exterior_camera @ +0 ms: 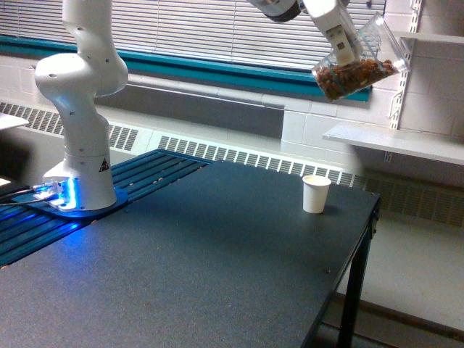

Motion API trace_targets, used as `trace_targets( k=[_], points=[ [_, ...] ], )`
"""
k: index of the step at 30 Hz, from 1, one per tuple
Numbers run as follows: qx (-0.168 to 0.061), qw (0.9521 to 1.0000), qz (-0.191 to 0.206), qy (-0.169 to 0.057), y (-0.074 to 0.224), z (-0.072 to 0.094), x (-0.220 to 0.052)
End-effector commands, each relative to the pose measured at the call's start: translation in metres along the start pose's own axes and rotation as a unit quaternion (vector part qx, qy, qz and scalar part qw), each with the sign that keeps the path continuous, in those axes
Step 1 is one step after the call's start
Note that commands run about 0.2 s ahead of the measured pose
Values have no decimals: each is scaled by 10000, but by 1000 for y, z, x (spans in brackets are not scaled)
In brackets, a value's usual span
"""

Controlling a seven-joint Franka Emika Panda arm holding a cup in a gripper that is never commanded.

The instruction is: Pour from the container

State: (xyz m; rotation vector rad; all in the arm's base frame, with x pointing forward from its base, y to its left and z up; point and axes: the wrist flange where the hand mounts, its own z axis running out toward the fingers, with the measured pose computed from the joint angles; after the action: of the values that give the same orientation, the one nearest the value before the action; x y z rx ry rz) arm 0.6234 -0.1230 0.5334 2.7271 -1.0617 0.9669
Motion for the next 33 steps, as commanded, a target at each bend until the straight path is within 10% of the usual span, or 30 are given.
trace_targets(
  k=[1,20,33],
  points=[
    [-318,9992,-105,-207,3,4,-6],
    [-116,9980,-602,-162,-51,-20,-59],
    [146,9905,-1349,-239,-106,-33,-142]
  ],
)
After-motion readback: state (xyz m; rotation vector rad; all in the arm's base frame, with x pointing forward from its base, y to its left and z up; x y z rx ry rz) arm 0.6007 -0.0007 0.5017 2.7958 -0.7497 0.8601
